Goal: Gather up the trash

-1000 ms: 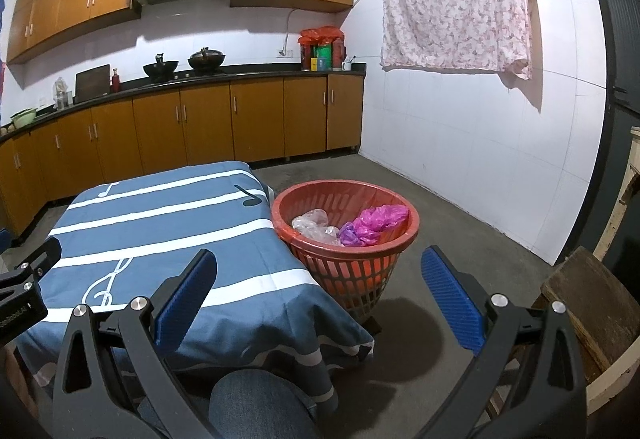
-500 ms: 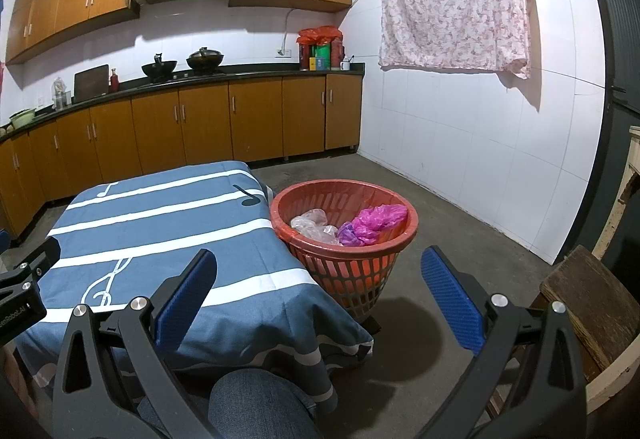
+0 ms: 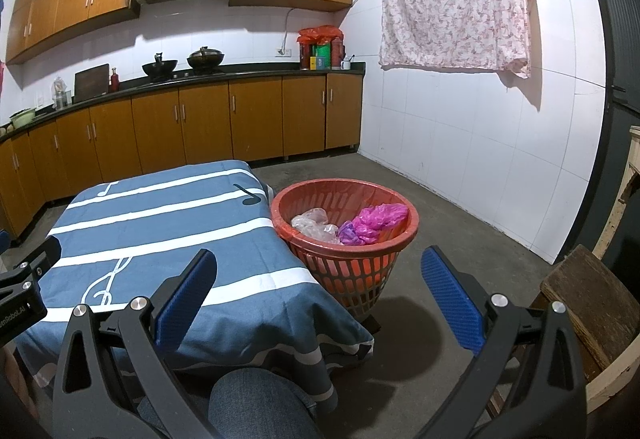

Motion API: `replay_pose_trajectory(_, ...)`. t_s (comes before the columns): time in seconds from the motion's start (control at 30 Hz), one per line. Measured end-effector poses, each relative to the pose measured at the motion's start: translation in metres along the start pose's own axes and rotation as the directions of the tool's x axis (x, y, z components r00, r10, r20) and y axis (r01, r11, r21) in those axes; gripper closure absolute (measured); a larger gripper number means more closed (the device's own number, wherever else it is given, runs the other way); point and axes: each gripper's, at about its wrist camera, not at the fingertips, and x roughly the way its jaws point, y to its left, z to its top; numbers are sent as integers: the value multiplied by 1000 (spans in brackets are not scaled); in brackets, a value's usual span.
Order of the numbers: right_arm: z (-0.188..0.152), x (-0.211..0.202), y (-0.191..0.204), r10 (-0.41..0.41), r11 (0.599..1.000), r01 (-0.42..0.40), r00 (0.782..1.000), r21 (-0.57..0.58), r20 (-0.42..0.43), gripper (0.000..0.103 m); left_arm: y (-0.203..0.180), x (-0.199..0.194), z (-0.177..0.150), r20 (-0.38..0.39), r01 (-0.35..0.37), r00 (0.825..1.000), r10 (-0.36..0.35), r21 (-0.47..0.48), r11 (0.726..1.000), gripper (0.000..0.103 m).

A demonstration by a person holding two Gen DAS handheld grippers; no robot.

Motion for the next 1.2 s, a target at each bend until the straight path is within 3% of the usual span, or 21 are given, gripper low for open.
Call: replay_pose_trajectory(1.2, 1, 0, 1, -1, 1000, 1, 1000, 1, -1, 2, -8, 0, -1, -3, -2, 1000, 2, -11, 1000, 4)
